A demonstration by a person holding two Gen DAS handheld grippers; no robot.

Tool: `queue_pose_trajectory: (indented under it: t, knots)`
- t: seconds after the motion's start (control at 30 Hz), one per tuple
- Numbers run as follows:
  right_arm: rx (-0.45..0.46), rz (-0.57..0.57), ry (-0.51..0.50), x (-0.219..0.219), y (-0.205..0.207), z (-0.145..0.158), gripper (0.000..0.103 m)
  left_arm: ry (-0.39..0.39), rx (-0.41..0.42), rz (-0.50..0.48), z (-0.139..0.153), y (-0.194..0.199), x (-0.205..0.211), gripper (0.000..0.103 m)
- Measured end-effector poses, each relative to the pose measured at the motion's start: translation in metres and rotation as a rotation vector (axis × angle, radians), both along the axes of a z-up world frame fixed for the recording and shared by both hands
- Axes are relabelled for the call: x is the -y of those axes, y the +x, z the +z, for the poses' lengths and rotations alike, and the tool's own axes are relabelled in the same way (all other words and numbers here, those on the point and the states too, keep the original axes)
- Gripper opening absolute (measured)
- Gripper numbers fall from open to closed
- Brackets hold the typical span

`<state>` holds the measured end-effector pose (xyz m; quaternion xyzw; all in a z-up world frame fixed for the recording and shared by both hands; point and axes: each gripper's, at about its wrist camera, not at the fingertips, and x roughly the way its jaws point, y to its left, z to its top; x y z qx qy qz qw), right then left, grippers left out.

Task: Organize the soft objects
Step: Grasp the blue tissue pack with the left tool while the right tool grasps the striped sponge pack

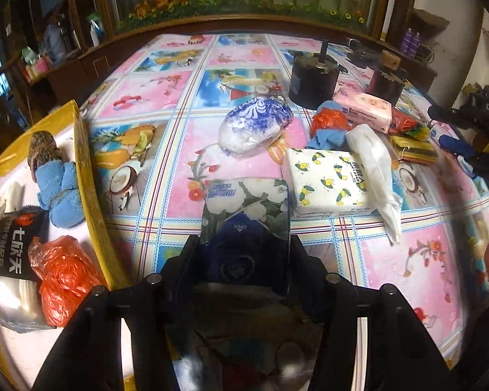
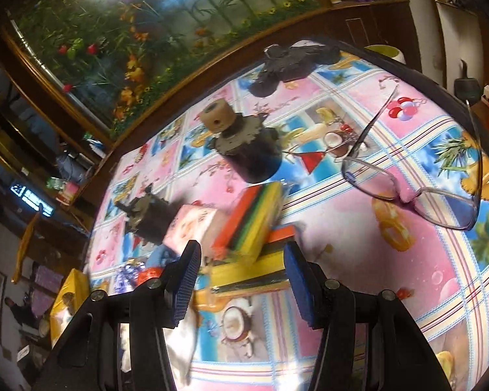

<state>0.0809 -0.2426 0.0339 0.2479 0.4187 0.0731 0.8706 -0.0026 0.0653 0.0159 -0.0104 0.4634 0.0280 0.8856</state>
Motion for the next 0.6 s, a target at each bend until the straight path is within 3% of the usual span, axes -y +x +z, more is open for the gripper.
queue_pose_trajectory:
  t: [0.13,0.23,0.37,0.43,0.5,0.6]
  knots:
    - [-0.038,0.013,-0.026,-0.007,0.014,-0.013,0.057,0.037,0.036,-0.009,-0.002,-0.002,0.004,0.052]
    - [-0.054,0.073,-0.012,-0.018,0.009,-0.016,0.058,-0.006,0.055,-0.018,0.0,-0.003,-0.002,0.052]
    - [-0.105,0.326,0.263,-0.042,-0.011,-0.018,0.06,-0.016,0.059,-0.024,0.0,-0.004,-0.003,0.052]
    - [-0.079,0.366,0.199,-0.049,-0.019,-0.01,0.06,-0.015,0.059,-0.026,0.0,-0.004,-0.002,0.052]
    - [-0.019,0.303,0.02,-0.046,-0.017,0.0,0.06,-0.018,0.06,-0.025,0.0,-0.004,-0.002,0.052]
    - [-0.024,0.303,-0.031,-0.047,-0.006,-0.001,0.06,-0.019,0.061,-0.023,0.001,-0.004,-0.004,0.052]
